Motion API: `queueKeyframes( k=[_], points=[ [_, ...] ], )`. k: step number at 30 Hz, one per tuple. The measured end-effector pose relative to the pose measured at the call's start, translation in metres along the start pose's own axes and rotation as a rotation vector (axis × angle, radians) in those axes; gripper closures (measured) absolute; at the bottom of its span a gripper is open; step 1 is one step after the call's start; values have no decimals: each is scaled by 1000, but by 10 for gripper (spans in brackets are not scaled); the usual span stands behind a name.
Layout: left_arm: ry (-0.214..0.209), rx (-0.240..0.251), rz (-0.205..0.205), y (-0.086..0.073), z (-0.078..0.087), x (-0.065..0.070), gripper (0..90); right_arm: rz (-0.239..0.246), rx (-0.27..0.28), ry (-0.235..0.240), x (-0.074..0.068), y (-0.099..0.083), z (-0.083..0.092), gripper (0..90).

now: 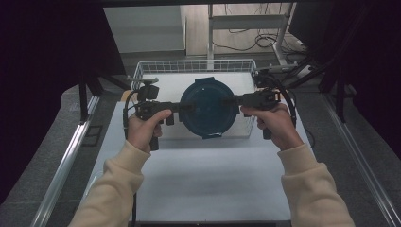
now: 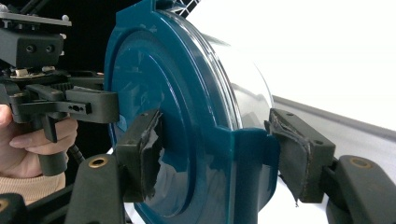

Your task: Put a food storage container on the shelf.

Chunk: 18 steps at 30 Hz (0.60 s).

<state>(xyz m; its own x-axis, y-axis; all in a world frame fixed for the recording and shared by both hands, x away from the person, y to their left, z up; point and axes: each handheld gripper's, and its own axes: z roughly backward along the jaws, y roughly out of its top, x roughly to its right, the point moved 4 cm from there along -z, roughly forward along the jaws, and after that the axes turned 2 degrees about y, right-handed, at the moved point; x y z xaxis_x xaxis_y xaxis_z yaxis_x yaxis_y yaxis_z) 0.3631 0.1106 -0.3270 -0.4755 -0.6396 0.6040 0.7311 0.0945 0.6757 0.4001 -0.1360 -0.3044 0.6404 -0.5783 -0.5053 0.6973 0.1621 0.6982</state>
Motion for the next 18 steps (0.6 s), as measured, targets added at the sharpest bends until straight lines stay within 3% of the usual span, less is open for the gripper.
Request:
queueKeyframes(
  k=[18],
  points=[
    [-6,6,3,40,-3,-10,394,9,-1,-9,6,39,-5,369]
  ],
)
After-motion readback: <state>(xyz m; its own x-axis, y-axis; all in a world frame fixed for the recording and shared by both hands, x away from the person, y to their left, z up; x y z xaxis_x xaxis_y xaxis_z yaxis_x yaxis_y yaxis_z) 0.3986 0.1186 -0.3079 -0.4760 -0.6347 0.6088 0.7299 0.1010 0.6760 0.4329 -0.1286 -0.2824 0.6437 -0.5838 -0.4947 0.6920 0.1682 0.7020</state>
